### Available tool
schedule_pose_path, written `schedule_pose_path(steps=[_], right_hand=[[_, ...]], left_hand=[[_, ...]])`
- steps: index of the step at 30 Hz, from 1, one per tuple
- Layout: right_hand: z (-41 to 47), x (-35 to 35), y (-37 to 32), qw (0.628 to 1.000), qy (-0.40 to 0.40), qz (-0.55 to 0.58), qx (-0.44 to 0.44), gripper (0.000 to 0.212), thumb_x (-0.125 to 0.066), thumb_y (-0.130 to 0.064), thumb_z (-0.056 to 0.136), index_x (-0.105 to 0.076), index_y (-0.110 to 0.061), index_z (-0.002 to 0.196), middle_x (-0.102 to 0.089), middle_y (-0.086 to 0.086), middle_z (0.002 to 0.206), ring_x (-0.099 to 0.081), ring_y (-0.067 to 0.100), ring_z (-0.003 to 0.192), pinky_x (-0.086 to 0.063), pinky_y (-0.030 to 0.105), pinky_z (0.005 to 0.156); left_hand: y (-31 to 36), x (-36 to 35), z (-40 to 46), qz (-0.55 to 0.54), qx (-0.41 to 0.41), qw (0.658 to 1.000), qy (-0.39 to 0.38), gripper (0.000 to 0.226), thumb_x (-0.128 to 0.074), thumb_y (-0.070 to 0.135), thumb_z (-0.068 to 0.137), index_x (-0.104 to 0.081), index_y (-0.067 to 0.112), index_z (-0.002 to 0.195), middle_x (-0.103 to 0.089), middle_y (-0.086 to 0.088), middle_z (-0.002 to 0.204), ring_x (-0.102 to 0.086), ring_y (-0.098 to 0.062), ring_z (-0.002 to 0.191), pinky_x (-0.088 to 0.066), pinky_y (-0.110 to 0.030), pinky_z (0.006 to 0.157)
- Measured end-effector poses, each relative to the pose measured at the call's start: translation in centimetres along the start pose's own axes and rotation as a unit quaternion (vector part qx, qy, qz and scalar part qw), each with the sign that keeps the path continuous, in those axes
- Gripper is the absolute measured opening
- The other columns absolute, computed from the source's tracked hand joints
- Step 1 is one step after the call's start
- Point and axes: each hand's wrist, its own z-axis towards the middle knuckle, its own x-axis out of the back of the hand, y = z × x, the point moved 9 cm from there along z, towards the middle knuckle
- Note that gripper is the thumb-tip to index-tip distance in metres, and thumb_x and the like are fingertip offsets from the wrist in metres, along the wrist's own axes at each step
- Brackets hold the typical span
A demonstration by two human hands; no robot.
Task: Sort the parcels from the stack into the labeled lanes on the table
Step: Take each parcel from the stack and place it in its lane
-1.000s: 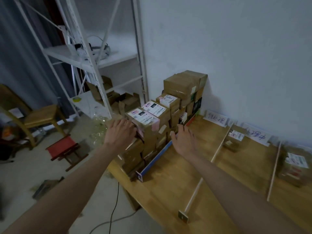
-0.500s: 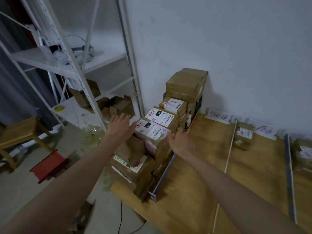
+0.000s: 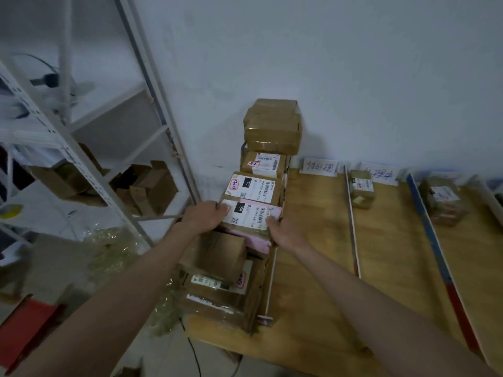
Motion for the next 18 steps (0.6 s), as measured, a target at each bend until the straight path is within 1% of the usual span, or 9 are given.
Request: schedule_pose_path(steps=[2, 4, 7, 9, 10, 13, 14, 16, 18], right_hand=[[-0.5, 0.3, -0.3, 1.000, 0.010, 0.023, -0.010, 0.038, -0.039, -0.032, 0.105, -0.063, -0.007, 0.121, -0.067, 0.011, 0.121, -0.066, 0.027, 0.103, -0.054, 0.034, 0.082], [-1.0, 0.9, -0.7, 0.999, 0.021, 0.032, -0.016, 0.039, -0.040, -0.032, 0.105, -0.065, -0.004, 0.115, -0.068, 0.013, 0.115, -0.066, 0.029, 0.101, -0.053, 0.036, 0.083], [-1.8, 2.2, -1.7, 0.998, 0.043, 0.035, -0.015, 0.041, -0.039, -0.032, 0.105, -0.064, -0.003, 0.120, -0.067, 0.013, 0.116, -0.065, 0.029, 0.103, -0.050, 0.035, 0.080], [-2.2, 3.0, -2.2, 0.998, 0.058, 0.032, -0.014, 0.042, -0.039, -0.034, 0.105, -0.063, -0.005, 0.124, -0.067, 0.013, 0.119, -0.064, 0.028, 0.102, -0.052, 0.038, 0.081], [-2.5, 3.4, -2.4, 0.997, 0.065, 0.033, -0.012, 0.042, -0.039, -0.034, 0.104, -0.061, -0.006, 0.127, -0.066, 0.013, 0.122, -0.063, 0.026, 0.101, -0.053, 0.036, 0.078], [-3.5, 4.4, -3.2, 0.996, 0.075, 0.045, 0.001, 0.039, -0.038, -0.030, 0.106, -0.057, -0.008, 0.131, -0.064, 0.010, 0.123, -0.058, 0.017, 0.091, -0.046, 0.022, 0.061], [-3.8, 4.7, -3.3, 0.996, 0.077, 0.051, 0.003, 0.038, -0.038, -0.030, 0.106, -0.057, -0.009, 0.131, -0.064, 0.009, 0.121, -0.057, 0.015, 0.089, -0.045, 0.021, 0.061], [-4.5, 5.3, -3.6, 0.994, 0.085, 0.069, 0.003, 0.037, -0.038, -0.031, 0.106, -0.058, -0.010, 0.129, -0.064, 0.007, 0.119, -0.058, 0.015, 0.088, -0.046, 0.025, 0.068], [-5.1, 6.0, -3.7, 0.991, 0.089, 0.095, 0.002, 0.034, -0.039, -0.029, 0.105, -0.056, -0.012, 0.128, -0.066, 0.004, 0.116, -0.060, 0.011, 0.084, -0.048, 0.025, 0.066]], left_hand=[[0.1, 0.1, 0.0, -0.007, -0.014, 1.000, 0.010, 0.058, -0.023, 0.054, 0.104, -0.059, 0.011, 0.116, -0.064, -0.012, 0.118, -0.057, -0.025, 0.094, -0.047, -0.037, 0.087], [0.3, 0.6, -0.4, -0.024, -0.025, 0.999, 0.023, 0.058, -0.021, 0.052, 0.104, -0.060, 0.011, 0.117, -0.065, -0.013, 0.119, -0.054, -0.022, 0.090, -0.046, -0.035, 0.084], [0.8, 2.1, -1.3, -0.074, -0.036, 0.996, 0.043, 0.058, -0.020, 0.048, 0.106, -0.058, 0.009, 0.127, -0.062, -0.013, 0.128, -0.058, -0.026, 0.102, -0.045, -0.035, 0.091], [1.1, 3.0, -1.8, -0.095, -0.044, 0.993, 0.054, 0.059, -0.019, 0.047, 0.106, -0.057, 0.009, 0.132, -0.058, -0.015, 0.135, -0.056, -0.030, 0.116, -0.041, -0.036, 0.095], [1.1, 3.3, -2.0, -0.102, -0.048, 0.992, 0.056, 0.060, -0.018, 0.047, 0.106, -0.057, 0.009, 0.132, -0.057, -0.016, 0.136, -0.055, -0.031, 0.118, -0.040, -0.036, 0.095], [1.1, 3.7, -2.3, -0.139, -0.062, 0.987, 0.055, 0.057, -0.019, 0.047, 0.106, -0.063, 0.014, 0.122, -0.061, -0.014, 0.130, -0.057, -0.029, 0.112, -0.044, -0.040, 0.099], [1.1, 3.9, -2.4, -0.156, -0.067, 0.984, 0.056, 0.055, -0.020, 0.046, 0.105, -0.064, 0.015, 0.116, -0.063, -0.014, 0.127, -0.058, -0.028, 0.110, -0.045, -0.043, 0.100], [1.5, 4.4, -2.8, -0.186, -0.085, 0.977, 0.059, 0.049, -0.024, 0.045, 0.105, -0.065, 0.018, 0.108, -0.064, -0.013, 0.125, -0.060, -0.028, 0.108, -0.047, -0.046, 0.100], [2.3, 4.8, -3.3, -0.220, -0.101, 0.969, 0.051, 0.048, -0.031, 0.048, 0.105, -0.064, 0.017, 0.119, -0.064, -0.011, 0.128, -0.060, -0.027, 0.110, -0.048, -0.044, 0.099]])
